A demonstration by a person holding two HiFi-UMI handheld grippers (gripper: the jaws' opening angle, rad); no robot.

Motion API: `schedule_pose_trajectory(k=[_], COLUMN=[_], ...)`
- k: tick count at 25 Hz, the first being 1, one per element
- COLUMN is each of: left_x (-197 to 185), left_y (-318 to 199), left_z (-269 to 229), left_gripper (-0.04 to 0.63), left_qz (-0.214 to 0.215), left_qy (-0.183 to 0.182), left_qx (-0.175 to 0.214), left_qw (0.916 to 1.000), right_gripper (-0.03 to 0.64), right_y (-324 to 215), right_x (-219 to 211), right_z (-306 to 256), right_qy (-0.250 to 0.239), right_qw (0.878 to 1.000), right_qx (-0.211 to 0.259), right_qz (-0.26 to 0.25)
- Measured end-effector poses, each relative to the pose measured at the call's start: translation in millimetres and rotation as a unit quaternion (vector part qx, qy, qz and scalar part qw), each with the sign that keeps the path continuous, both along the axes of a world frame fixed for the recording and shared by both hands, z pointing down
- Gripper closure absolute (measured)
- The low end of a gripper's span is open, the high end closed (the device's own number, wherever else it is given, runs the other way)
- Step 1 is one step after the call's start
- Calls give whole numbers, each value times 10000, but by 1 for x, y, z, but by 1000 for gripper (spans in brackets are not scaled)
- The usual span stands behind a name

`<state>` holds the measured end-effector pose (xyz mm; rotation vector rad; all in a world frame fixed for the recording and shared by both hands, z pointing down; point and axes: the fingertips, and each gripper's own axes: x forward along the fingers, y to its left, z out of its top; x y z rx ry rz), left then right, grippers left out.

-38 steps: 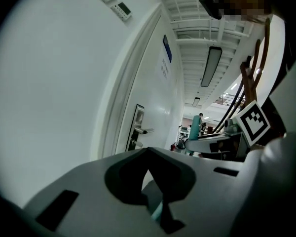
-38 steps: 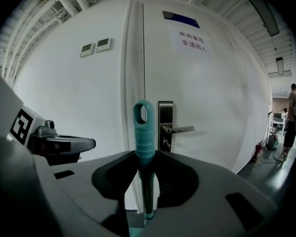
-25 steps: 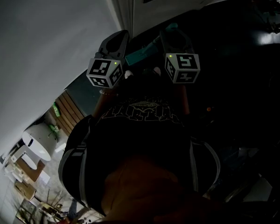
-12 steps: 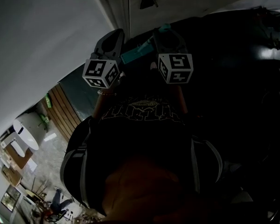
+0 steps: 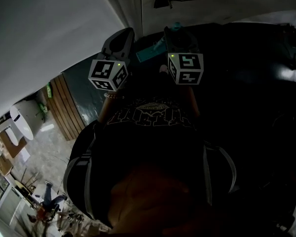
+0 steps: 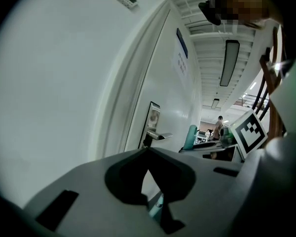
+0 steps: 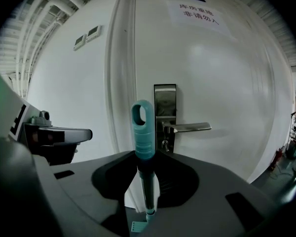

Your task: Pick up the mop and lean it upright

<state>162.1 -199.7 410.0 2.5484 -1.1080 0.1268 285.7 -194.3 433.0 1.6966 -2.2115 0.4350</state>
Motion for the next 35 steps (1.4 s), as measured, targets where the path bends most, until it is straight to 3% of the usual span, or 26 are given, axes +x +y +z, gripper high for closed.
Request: schedule_pose_trajectory(k=[16, 35], left_x=[-34, -41], left_y=[-18, -34], left_z=[8, 11], left_gripper=[558, 558], left_qz=[-571, -547], left_qy=[-95, -52], left_qx=[-18, -17], left_qw=[9983, 9985], right_gripper=[494, 494], right_y=[-34, -73], right_x=[-8, -28], right_z=[62, 85], right_qy=[38, 28], right_qw=[9988, 9983], right_qx=[-440, -433], right_qz=[-195, -392])
